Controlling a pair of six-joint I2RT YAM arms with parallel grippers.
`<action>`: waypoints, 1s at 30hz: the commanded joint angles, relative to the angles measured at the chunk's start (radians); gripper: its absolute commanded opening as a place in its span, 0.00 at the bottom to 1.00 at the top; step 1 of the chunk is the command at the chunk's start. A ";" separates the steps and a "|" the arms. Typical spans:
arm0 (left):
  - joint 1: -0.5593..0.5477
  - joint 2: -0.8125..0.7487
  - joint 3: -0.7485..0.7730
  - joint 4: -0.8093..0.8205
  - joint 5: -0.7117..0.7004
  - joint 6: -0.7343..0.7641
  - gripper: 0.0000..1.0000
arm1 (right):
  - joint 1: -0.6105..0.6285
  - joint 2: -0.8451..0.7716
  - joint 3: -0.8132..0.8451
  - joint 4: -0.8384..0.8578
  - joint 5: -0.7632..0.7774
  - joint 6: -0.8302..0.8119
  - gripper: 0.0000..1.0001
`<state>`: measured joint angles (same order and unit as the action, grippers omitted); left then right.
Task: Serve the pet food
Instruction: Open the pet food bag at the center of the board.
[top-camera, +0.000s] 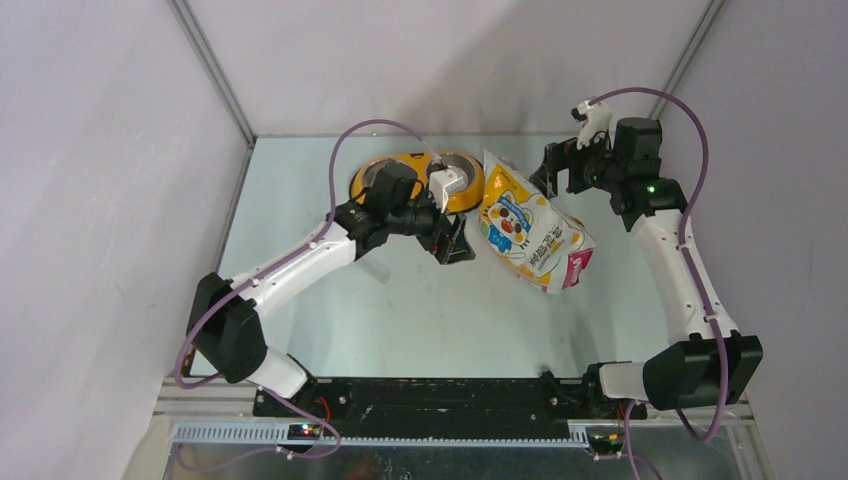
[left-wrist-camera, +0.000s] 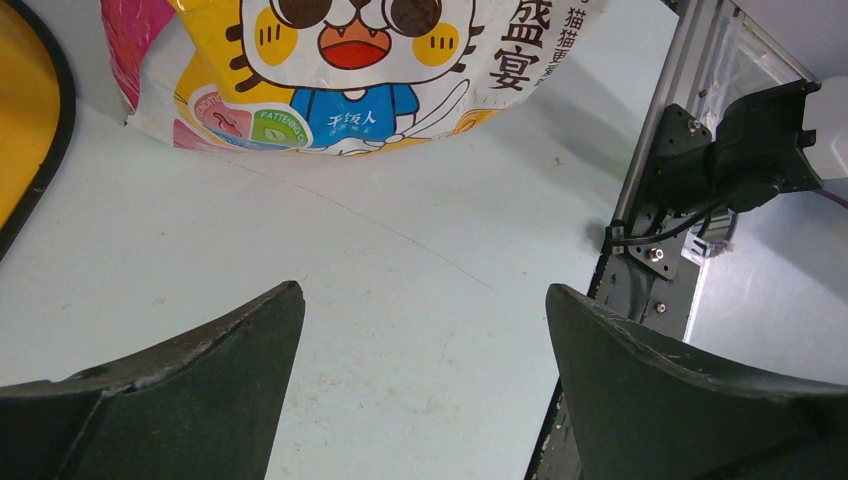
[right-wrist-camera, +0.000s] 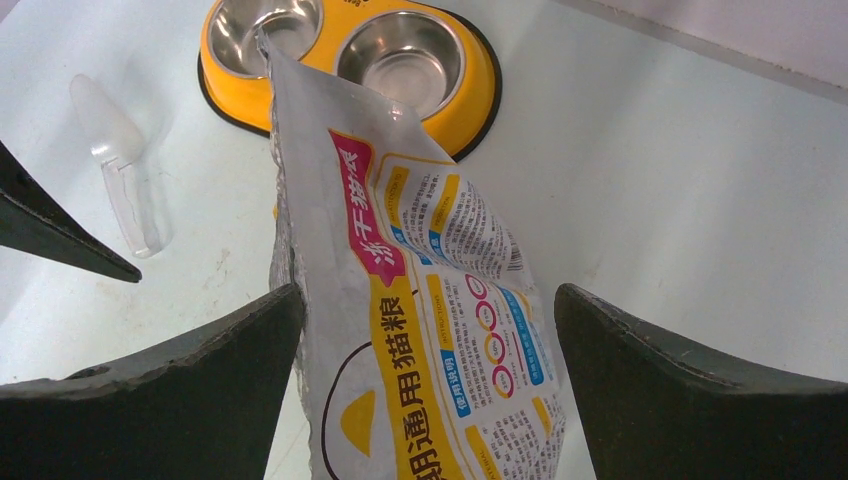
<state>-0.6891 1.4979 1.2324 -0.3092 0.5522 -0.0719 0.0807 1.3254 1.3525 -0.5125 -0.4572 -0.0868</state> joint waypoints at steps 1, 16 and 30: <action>-0.004 -0.031 0.037 0.014 0.000 0.008 0.98 | -0.004 -0.025 0.002 0.002 -0.019 -0.014 0.99; -0.004 -0.018 0.036 0.012 0.003 0.007 0.98 | -0.002 -0.041 0.003 0.002 -0.030 -0.011 0.99; -0.005 -0.006 0.039 0.013 0.010 0.003 0.98 | 0.010 -0.029 0.002 0.005 0.006 -0.019 0.99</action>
<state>-0.6891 1.4982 1.2324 -0.3096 0.5529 -0.0719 0.0830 1.3125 1.3525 -0.5148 -0.4713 -0.0872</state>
